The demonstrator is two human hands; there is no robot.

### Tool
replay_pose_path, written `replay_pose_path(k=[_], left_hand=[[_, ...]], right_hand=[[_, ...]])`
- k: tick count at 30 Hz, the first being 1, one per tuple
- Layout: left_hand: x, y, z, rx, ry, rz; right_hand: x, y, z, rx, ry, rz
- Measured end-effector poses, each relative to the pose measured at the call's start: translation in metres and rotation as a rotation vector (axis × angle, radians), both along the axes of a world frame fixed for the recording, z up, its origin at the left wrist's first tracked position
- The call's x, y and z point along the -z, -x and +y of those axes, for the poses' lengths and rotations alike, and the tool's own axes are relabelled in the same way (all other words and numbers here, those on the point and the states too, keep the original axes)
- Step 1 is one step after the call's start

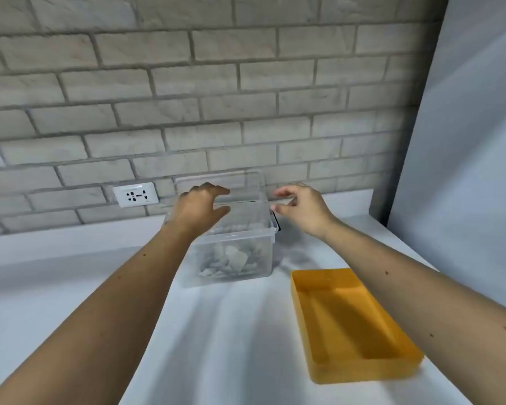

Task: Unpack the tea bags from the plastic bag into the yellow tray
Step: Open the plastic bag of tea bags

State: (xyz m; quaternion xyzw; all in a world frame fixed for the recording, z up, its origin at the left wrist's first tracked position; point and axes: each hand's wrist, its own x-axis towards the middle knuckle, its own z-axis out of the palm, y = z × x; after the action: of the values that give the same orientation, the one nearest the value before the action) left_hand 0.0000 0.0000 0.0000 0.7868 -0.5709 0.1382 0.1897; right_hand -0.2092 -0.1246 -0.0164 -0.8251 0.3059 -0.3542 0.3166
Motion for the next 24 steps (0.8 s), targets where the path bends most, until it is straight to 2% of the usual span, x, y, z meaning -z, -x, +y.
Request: replay_pose_path(k=[4, 8, 14, 19, 24], left_hand=[[0.013, -0.016, -0.002, -0.071, -0.066, -0.018], [0.012, -0.019, -0.004, -0.085, 0.018, -0.040], [0.009, -0.019, -0.008, -0.141, -0.061, -0.093], [-0.004, -0.021, -0.011, -0.117, 0.130, -0.065], [-0.031, -0.015, -0.009, -0.064, 0.281, -0.091]], right_hand=[[0.013, -0.017, -0.002, 0.002, -0.055, 0.131], [0.013, -0.032, -0.004, 0.032, -0.114, 0.086], [0.014, -0.043, -0.001, 0.085, -0.212, 0.030], [0.002, -0.043, -0.001, 0.036, -0.346, -0.153], [-0.026, -0.035, 0.001, -0.026, -0.396, -0.286]])
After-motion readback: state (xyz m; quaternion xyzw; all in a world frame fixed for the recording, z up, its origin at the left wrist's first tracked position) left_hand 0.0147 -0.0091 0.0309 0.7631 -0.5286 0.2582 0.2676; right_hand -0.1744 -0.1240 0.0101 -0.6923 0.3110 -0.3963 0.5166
